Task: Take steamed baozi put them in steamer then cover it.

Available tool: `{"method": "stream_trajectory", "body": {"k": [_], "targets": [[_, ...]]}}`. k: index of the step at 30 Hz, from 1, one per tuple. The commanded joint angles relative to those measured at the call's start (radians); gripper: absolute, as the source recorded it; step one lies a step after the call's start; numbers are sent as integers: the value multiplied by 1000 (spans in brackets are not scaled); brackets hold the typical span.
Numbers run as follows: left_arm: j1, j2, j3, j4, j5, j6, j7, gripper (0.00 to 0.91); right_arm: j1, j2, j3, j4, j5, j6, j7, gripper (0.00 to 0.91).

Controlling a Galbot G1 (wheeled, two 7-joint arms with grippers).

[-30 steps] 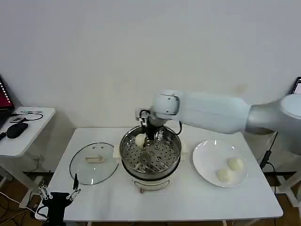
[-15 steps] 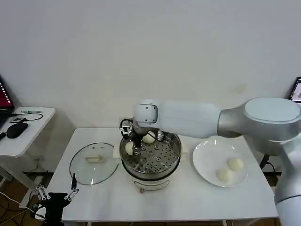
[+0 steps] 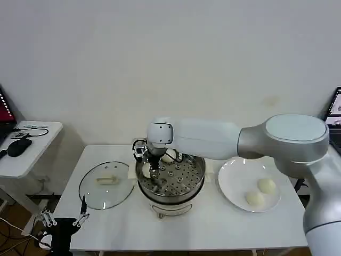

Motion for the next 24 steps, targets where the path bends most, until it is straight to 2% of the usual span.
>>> {"method": "stream_trajectory", "body": {"k": [1,7,11,13,18,22,24], "targets": [[0,-1,1,-3,1,2,2,907,16,1,-1,5,-19,2,-8,907],[-6,-7,8,-13,0,8,6,907,133,-112,-29,124,5,5,-9,907],[-15,-3,11,-20,-11,19,17,907,233,-278,-65,261,-1,15,-10,907],[-24,0,14,-22,-13,28,24,907,262,-378,-78,312,-12,56,-9,907],[-37,20,29,-14,-14,39,50,907,315,-594,-125,448,-99,102,-45,907],[-48,35,36,11,-15,39,58,907,303,-804,-127,530,-252,143,-92,907],[-47,41,41,26,-14,37,59,907,268,-918,-112,564,-319,187,-124,907]]}}
